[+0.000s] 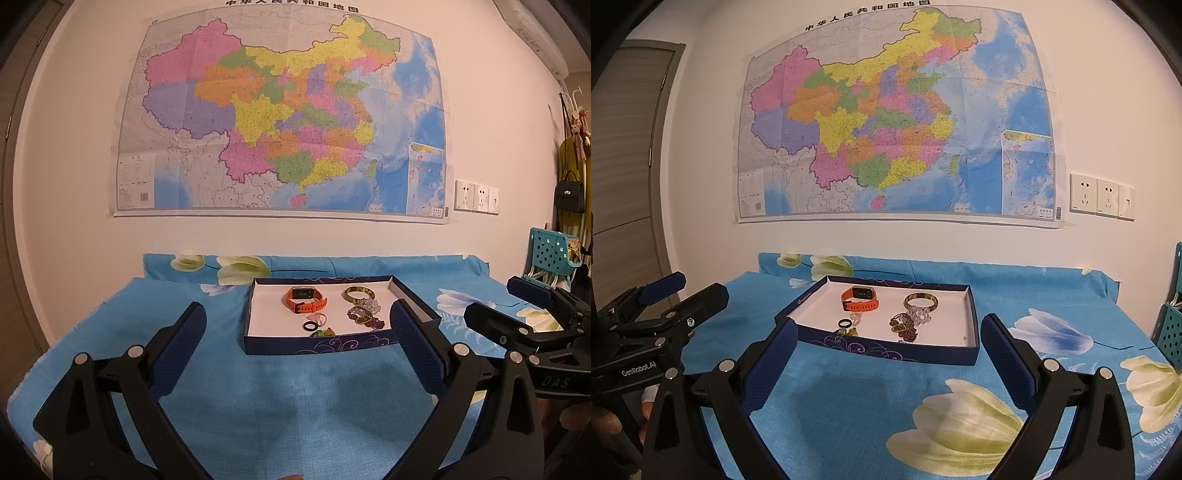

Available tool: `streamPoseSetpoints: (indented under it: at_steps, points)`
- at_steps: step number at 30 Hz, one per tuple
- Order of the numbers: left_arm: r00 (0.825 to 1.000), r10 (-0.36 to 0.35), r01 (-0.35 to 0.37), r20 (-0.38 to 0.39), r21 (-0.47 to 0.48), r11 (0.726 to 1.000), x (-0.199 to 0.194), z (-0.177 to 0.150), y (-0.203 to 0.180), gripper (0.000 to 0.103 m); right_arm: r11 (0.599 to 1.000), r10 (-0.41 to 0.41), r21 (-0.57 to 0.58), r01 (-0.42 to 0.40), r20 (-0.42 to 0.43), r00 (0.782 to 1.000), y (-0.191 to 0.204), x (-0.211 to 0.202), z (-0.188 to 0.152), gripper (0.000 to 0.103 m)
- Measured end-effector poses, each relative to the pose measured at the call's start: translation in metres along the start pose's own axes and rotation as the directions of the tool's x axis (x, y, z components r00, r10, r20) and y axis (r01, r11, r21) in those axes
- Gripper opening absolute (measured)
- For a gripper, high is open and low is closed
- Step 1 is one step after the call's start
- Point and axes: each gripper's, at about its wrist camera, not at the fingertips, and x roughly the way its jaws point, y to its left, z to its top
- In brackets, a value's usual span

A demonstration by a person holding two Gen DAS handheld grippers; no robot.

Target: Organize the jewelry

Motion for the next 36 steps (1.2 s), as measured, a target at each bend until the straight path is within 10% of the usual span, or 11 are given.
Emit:
streamPoseSetpoints:
  at_steps: [36]
  points:
    - [1.000,0.001,-0.001,0.000,0.002,1.000,0.0023,-0.0009,-0.0022,0.098,1.000,0.001,0.001,-0.001,0.001,1.000,-0.0017,0.0006,0.0015,0.096]
